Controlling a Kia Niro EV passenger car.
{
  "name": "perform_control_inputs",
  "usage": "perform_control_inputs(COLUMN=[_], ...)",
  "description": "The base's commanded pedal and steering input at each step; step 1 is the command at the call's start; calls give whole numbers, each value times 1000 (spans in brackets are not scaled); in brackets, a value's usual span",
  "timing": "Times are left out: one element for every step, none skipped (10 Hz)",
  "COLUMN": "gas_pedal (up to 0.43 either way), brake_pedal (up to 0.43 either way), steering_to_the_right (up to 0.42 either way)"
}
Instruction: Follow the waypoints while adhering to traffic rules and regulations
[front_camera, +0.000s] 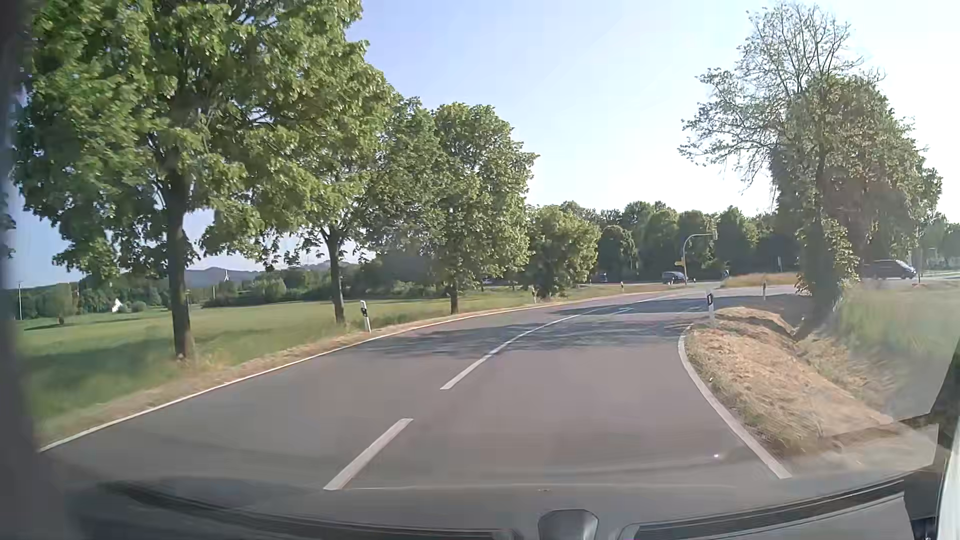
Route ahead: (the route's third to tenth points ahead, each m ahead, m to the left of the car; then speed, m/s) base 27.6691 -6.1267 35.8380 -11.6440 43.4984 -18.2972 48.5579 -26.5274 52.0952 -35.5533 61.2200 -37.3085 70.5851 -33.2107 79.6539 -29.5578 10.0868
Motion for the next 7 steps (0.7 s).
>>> perform_control_inputs(gas_pedal=[0,0,0,0,0,0,0], brake_pedal=[6,6,6,6,6,6,6], steering_to_the_right=[57,58,58,58,52,48,47])
